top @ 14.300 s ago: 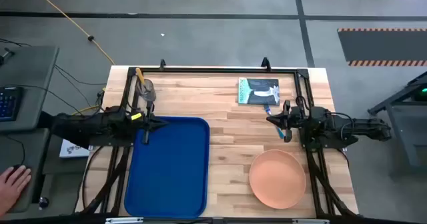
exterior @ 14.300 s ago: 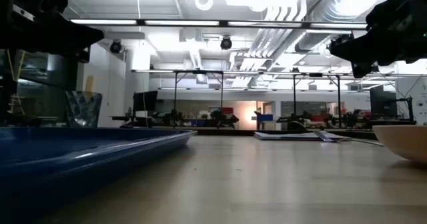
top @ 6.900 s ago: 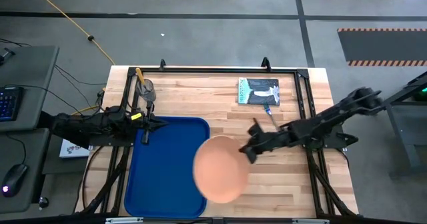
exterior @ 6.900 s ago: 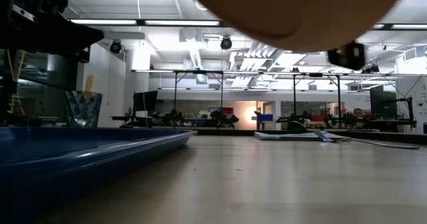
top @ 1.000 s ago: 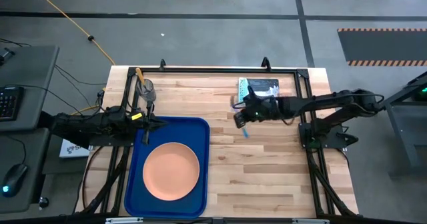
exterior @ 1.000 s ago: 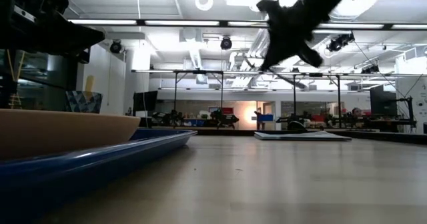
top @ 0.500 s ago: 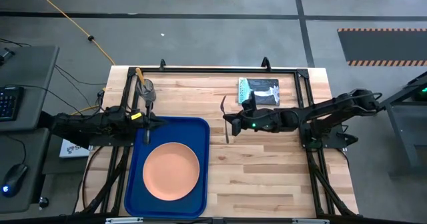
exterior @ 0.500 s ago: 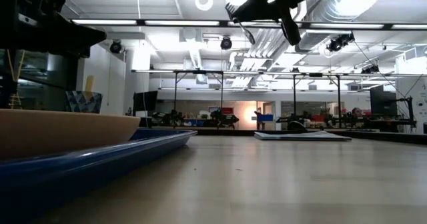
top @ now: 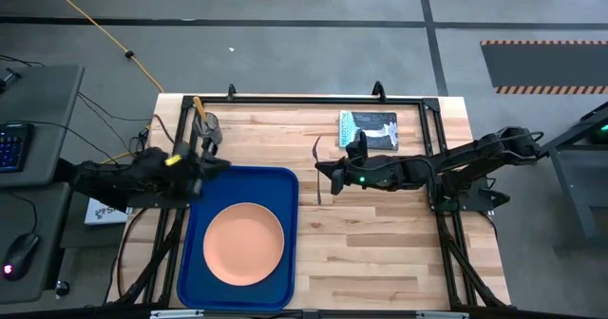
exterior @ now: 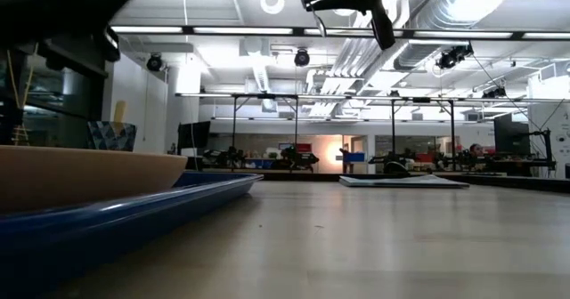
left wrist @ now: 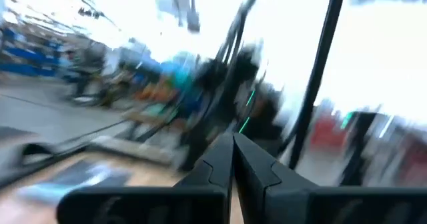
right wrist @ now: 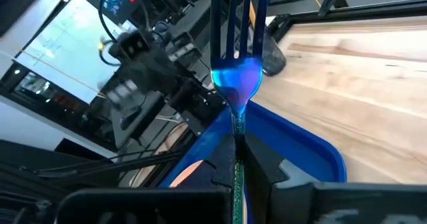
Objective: Pick and place plate/cup/fork/spoon on tray
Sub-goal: Put the blue fork on the blue tray to the left of the light orange plate
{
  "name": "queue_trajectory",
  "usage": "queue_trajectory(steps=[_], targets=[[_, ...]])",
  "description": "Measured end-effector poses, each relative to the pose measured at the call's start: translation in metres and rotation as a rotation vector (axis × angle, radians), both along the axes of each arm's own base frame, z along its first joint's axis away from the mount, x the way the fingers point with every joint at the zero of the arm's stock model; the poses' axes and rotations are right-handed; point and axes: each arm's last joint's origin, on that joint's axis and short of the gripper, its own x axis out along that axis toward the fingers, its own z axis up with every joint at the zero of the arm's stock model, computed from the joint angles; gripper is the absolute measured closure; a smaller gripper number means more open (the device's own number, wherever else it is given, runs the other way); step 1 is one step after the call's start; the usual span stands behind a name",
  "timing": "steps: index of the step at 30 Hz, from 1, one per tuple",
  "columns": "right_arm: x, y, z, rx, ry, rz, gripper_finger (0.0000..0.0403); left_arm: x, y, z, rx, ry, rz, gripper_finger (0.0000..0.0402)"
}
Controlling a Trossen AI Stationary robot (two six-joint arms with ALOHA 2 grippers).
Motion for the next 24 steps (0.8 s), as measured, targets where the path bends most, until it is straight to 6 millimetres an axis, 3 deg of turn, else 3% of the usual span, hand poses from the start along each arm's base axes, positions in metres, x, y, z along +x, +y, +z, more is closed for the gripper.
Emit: queue_trajectory(steps=[3,6,13,18,24], targets=[[0.0,0.0,0.0,0.0,-0.001,0.0,0.0402,-0.006,0.001,0.013,-0.185,-0.159,-0.055,0.0398],[0.0,0.0,0.0,0.0,-0.001,0.0,0.0402,-0.012,0.002,0.022,-0.26,-0.273,-0.087,0.0398],[0.0,0.0,0.002,0.007,-0.018,-0.002,0.0402,-0.016,0.006,0.033,-0.4,-0.356,0.008,0.0398],[0.003,-0.009,0.011,0.025,-0.116,-0.037,0.0402,0.002,0.005,0.062,-0.377,-0.15,0.012,0.0386],[0.006,-0.024,0.024,-0.012,-0.221,-0.071,0.0402,0.058,0.002,0.094,-0.245,0.238,0.049,0.0328]])
